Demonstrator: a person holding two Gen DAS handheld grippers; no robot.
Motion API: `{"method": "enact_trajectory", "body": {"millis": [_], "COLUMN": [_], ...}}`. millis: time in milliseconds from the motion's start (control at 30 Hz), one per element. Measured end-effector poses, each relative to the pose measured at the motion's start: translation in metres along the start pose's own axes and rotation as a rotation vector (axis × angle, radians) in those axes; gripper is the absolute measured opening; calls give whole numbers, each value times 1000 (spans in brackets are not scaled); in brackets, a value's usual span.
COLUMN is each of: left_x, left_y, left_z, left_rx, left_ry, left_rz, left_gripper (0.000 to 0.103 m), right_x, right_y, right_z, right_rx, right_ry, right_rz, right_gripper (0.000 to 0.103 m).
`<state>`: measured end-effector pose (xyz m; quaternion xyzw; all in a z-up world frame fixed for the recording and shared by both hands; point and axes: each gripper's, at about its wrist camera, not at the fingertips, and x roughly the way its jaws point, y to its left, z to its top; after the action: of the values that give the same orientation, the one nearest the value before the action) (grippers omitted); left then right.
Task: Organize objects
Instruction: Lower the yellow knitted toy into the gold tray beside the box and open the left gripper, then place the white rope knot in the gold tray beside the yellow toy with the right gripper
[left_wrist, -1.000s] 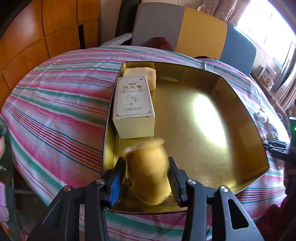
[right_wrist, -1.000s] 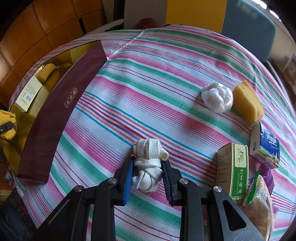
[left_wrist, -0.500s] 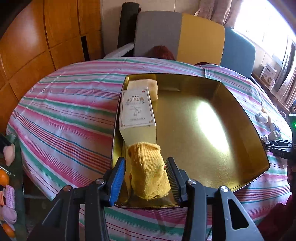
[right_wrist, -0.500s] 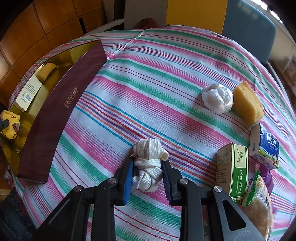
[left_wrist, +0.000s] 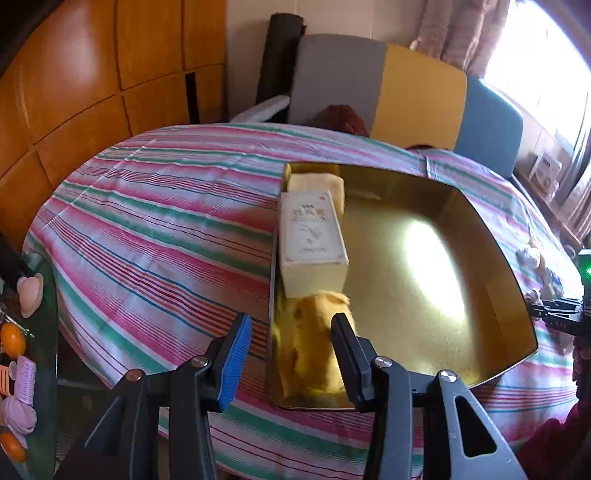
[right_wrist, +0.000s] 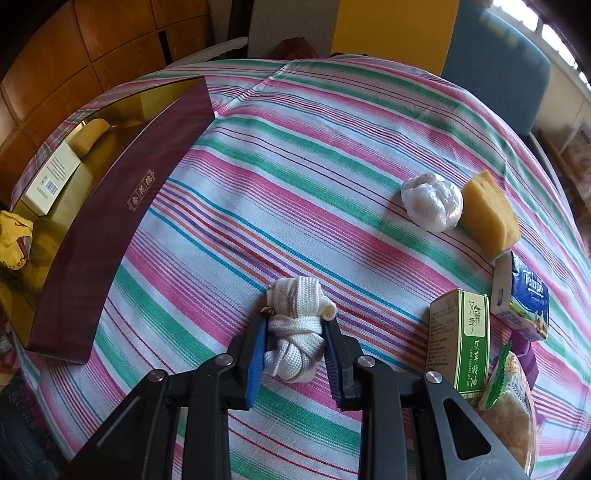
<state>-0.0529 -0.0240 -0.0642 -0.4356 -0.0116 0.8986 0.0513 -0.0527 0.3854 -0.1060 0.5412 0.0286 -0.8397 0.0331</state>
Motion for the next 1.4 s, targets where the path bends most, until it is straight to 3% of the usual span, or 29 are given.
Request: {"method": "enact_trajectory", "body": {"millis": [67, 200, 267, 367, 533, 667, 800, 1000, 1233, 1400], "left_x": [-3, -4, -3, -5, -8, -9, -5, 0, -11, -17], "left_y": [6, 21, 28, 34, 41, 45, 47, 47, 38, 23], "left_z": [1, 4, 5, 4, 2, -2, -4, -7, -4, -1], "left_rx": [-13, -60, -82, -95, -115, -112, -111, -107, -76, -36], "left_ry": [-13, -27, -30, -34, -38, -42, -38, -21, -52, -62], "left_rz": [0, 7, 3, -5, -25, -25, -22, -28, -28, -45], "left_gripper": [45, 45, 45, 45, 45, 45, 45, 46, 46, 46], "right_x": [-11, -61, -86, -97, -62, -21, 0, 6, -26, -50], "right_y": [-2, 15, 56, 129, 234, 268, 279, 285, 261, 229], "right_z": [5, 21, 32, 45, 53, 53, 51, 42, 42, 36], "right_rx": [49, 162, 98, -36, -184, -165, -129, -133, -106, -95], "right_ry": [-6, -129, -201, -237, -153, -33, 29, 34, -60, -118], "right_rz": [-57, 35, 113, 197, 278, 288, 305, 346, 365, 296], "right_gripper": [27, 28, 28, 28, 28, 28, 31, 39, 60, 70]}}
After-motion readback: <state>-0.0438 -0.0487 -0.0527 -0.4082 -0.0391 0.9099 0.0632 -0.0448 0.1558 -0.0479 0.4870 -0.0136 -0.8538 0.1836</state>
